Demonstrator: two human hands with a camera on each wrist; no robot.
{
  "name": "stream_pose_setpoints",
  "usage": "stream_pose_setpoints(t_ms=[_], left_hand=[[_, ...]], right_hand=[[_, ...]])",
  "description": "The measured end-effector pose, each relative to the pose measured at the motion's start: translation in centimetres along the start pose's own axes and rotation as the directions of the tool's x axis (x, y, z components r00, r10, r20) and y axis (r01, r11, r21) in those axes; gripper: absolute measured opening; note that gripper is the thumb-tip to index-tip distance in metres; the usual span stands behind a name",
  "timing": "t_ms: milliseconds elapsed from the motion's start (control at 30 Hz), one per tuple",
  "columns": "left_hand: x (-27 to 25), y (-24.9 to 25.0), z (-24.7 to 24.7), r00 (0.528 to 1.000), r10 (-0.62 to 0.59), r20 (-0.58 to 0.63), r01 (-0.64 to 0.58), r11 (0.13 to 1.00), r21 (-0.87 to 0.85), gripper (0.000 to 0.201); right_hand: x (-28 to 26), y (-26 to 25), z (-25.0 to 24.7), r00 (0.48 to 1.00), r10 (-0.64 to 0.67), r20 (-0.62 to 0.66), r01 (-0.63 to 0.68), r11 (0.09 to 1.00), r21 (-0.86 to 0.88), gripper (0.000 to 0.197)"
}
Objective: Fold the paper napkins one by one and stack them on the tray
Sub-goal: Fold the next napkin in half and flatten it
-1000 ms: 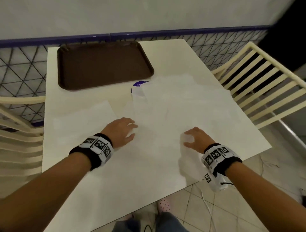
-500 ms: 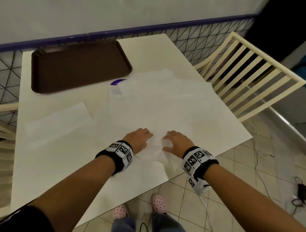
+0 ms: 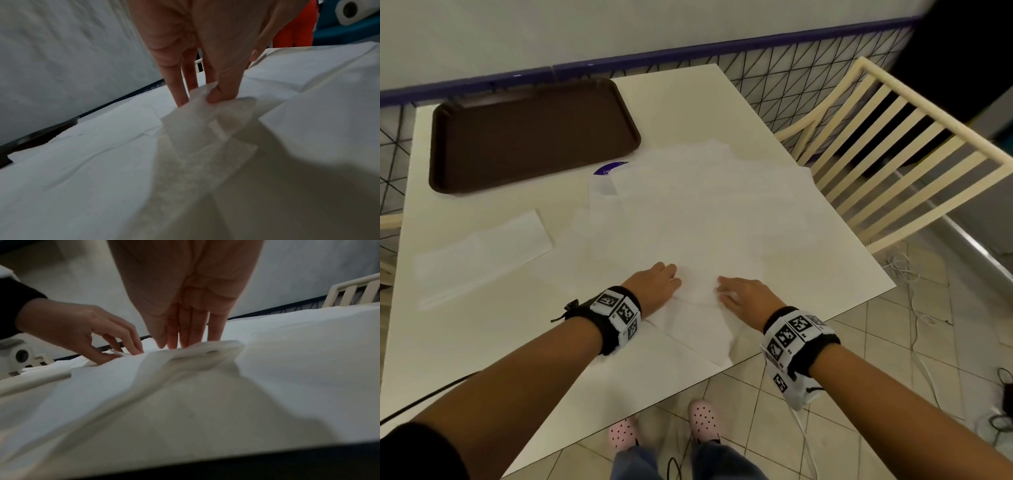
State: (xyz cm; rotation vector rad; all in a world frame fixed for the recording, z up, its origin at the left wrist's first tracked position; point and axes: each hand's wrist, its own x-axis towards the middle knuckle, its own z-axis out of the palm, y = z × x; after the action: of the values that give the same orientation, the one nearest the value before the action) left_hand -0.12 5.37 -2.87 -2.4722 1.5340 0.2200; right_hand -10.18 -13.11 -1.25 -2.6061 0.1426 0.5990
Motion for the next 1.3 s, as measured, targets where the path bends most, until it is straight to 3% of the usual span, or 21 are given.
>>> stream_pose_setpoints(t_ms=[100, 200, 333, 467, 533, 600, 667, 700, 767, 933, 1000, 1100, 1300], left_hand=[[0.3, 0.4, -0.9, 0.997, -0.025, 0.078, 0.031, 0.996, -0.080, 0.026], [0.8, -0.4, -0.4, 0.986, -0.045, 0.164, 0.071, 0.985, -0.159, 0.031], [0.9, -1.0, -1.0, 0.986, -0.082, 0.145, 0.122, 0.949, -0.290, 0.033], [0.7, -2.1, -2.4, 0.977, -0.201, -0.073, 0.145, 0.874, -0.465, 0.025], [0.6, -3.2, -3.4, 0.947, -0.283, -0.152, 0.135, 0.779, -0.613, 0.035], [0.2, -4.5, -4.6, 0.904, -0.397, -0.159, 0.172, 0.677, -0.715, 0.046], [-0.8, -6.0, -5.5, 0.826, -0.510, -0.240, 0.167, 0.628, -0.760, 0.031], [-1.6, -6.7, -5.7, 0.784, -0.554, -0.281, 0.176, 0.632, -0.755, 0.024], [-3.6, -8.3, -5.7, 0.762, -0.571, -0.305, 0.230, 0.679, -0.697, 0.024], [-11.2, -9.3, -4.3, 0.816, -0.469, -0.338, 0.281, 0.833, -0.477, 0.018], [-14.6, -8.7, -2.7, 0.821, -0.536, -0.196, 0.376, 0.767, -0.520, 0.019], [-19.2, -7.1, 0.1, 0.768, -0.635, 0.083, 0.557, 0.599, -0.575, 0.027], [-24.4, -3.3, 3.4, 0.651, -0.691, 0.315, 0.708, 0.402, -0.580, 0.028]], right_hand=[[0.0, 0.3, 0.3, 0.999, 0.011, 0.046, -0.011, 1.000, -0.002, 0.049], [0.1, 0.3, 0.7, 0.999, 0.011, 0.032, -0.010, 0.999, -0.039, 0.045], [0.0, -0.1, 0.2, 1.000, 0.005, -0.005, -0.005, 0.994, -0.106, 0.043], [0.2, -0.8, -2.2, 0.988, -0.037, -0.150, 0.009, 0.983, -0.182, 0.040], [0.5, -1.7, -3.8, 0.970, -0.082, -0.228, 0.050, 0.989, -0.142, 0.039], [0.9, -3.2, -5.2, 0.951, -0.172, -0.255, 0.143, 0.982, -0.127, 0.037], [1.2, -4.9, -6.2, 0.939, -0.237, -0.248, 0.198, 0.965, -0.173, 0.037], [1.4, -5.8, -6.5, 0.939, -0.247, -0.240, 0.199, 0.958, -0.206, 0.038], [2.2, -7.4, -6.9, 0.936, -0.276, -0.217, 0.222, 0.944, -0.244, 0.038], [4.7, -11.3, -5.1, 0.940, -0.327, -0.095, 0.302, 0.930, -0.210, 0.039], [5.3, -13.1, -3.3, 0.924, -0.383, 0.013, 0.377, 0.901, -0.216, 0.039], [5.4, -15.6, -0.3, 0.872, -0.444, 0.205, 0.482, 0.849, -0.216, 0.039], [5.8, -18.5, 4.8, 0.792, -0.488, 0.368, 0.554, 0.827, -0.097, 0.031]])
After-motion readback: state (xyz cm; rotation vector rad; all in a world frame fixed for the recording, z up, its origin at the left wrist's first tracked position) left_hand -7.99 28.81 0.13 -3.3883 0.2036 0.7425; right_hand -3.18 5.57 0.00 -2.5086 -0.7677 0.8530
